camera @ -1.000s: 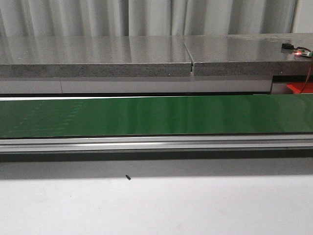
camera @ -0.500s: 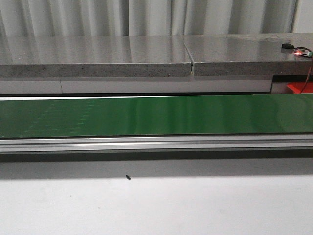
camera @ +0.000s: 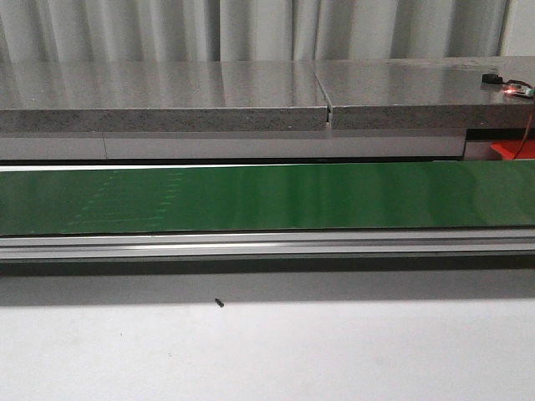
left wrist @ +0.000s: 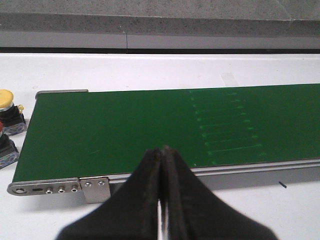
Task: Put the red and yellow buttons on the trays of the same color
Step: 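Carry the yellow button into the yellow tray and release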
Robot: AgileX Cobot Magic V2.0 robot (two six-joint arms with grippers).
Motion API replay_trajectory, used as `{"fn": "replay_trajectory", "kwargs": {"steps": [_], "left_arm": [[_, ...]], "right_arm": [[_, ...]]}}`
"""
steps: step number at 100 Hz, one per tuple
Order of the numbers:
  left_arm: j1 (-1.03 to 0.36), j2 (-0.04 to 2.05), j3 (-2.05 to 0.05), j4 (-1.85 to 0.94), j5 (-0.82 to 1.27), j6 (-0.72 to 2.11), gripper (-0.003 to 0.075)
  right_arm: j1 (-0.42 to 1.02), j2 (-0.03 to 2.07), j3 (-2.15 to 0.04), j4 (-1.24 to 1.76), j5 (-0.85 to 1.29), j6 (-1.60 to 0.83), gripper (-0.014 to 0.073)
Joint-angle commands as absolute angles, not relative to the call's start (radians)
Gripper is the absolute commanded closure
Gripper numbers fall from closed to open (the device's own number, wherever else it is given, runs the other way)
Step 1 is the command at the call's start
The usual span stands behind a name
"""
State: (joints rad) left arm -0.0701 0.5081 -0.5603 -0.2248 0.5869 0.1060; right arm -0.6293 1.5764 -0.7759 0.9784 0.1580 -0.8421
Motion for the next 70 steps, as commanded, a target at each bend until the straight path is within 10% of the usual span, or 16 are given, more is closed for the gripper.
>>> {"fn": "replay_trajectory", "kwargs": {"steps": [1, 14, 38, 70], "left_arm": [[-0.078, 0.510, -0.588, -0.240, 0.511, 0.105, 0.0741], [-0.078, 0.510, -0.588, -0.240, 0.511, 0.105, 0.0741], [-0.078, 0.510, -0.588, -0.240, 0.509, 0.105, 0.0741], [-0.078, 0.510, -0.588, -0.240, 0.509, 0.105, 0.0741]], "right_arm": [[-0.637, 1.566, -0.798, 1.000, 0.110, -0.846, 0.0528], [-0.637, 1.574, -0.798, 0.999, 0.096, -0.860, 0.0477], [-0.637, 1.572, -0.798, 1.000, 0.103, -0.886, 0.0081], [-0.637, 1.467, -0.798, 1.006, 0.118, -0.886, 0.0076]]}}
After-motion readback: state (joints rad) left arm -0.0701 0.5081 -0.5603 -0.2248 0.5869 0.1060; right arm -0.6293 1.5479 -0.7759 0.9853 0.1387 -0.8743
